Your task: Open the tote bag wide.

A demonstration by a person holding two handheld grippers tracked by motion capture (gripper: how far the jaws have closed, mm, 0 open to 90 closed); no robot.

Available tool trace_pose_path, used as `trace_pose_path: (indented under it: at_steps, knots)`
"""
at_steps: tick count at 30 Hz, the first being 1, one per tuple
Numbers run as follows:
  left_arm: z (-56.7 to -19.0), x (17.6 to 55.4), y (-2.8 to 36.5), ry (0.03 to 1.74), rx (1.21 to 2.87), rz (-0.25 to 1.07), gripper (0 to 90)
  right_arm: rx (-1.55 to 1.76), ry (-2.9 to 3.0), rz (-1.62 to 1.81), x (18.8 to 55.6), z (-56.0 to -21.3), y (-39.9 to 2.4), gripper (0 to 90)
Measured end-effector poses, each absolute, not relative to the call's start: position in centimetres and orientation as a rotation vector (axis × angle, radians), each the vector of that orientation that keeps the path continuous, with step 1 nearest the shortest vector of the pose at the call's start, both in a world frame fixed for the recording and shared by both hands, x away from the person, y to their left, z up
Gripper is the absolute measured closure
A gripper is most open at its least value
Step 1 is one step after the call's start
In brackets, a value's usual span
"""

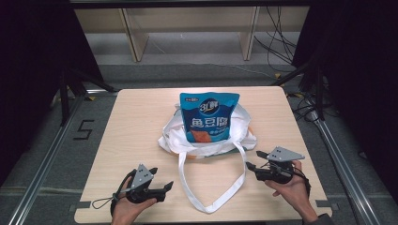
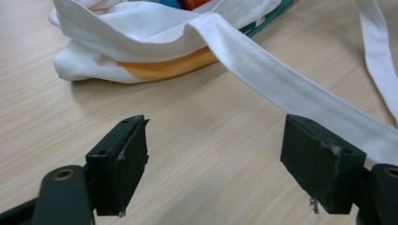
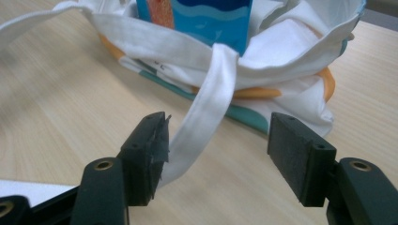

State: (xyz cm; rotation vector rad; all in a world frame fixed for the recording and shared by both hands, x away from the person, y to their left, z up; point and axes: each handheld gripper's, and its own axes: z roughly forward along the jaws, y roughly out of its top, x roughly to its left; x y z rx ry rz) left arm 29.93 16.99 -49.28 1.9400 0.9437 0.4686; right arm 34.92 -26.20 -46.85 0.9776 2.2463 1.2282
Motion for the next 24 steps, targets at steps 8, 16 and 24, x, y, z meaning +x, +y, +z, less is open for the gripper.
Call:
trace_pose_path:
  at_steps: [8,16,24]
  knots:
    - [-49.2,29.2,17.3,0.956,1.942,0.461,21.5,0.939,2.286,1.202,33.6,-47.2,-26.3,35.1]
    - [-49.4,28.5,16.9,0.954,1.948,0.452,21.1,0.982,2.352,1.170,31.7,-47.9,-27.0,30.7]
    - [-50.2,27.6,15.9,0.938,1.989,0.413,19.0,0.956,2.411,1.109,30.6,-48.6,-27.0,27.1]
